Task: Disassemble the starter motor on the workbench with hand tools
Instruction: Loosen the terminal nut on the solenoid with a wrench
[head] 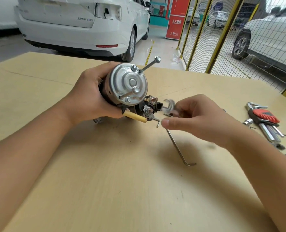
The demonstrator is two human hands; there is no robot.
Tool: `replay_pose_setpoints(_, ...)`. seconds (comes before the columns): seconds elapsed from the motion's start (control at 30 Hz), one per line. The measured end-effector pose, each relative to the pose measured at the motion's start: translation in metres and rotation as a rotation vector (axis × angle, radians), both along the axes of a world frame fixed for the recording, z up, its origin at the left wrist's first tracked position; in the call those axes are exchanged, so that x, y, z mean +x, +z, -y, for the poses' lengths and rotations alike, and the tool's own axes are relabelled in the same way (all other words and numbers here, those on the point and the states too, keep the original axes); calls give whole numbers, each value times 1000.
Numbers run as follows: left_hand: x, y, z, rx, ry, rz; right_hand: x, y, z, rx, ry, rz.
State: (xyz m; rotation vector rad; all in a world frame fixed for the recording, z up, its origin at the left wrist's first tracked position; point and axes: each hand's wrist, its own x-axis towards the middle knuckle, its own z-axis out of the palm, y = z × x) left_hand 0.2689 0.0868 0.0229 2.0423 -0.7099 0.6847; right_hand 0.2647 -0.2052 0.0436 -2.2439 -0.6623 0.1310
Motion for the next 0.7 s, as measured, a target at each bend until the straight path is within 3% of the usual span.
replay_pose_setpoints(0.17,0,0,0,-8,-5,-9,2,4,13,-467,134,179)
replay_pose_setpoints(0.27,-1,0,0,-7,-2,-13,-6,-4,4,-564,230,243)
replay_pose_setpoints(0.43,-1,0,1,-6,1,-22,-11,-6,-4,-473,217,306)
replay_pose_setpoints(0.53,-1,0,1,-3,10,-19,-15,-9,-9,-188,174,293)
replay_pose_setpoints(0.6,-2,-1,2,3,17,-25,-17,-14,-19,45,71,413)
replay_pose_setpoints(0.7,-6,-2,4,33,19,-19,-20,-18,-35,89,-58,627)
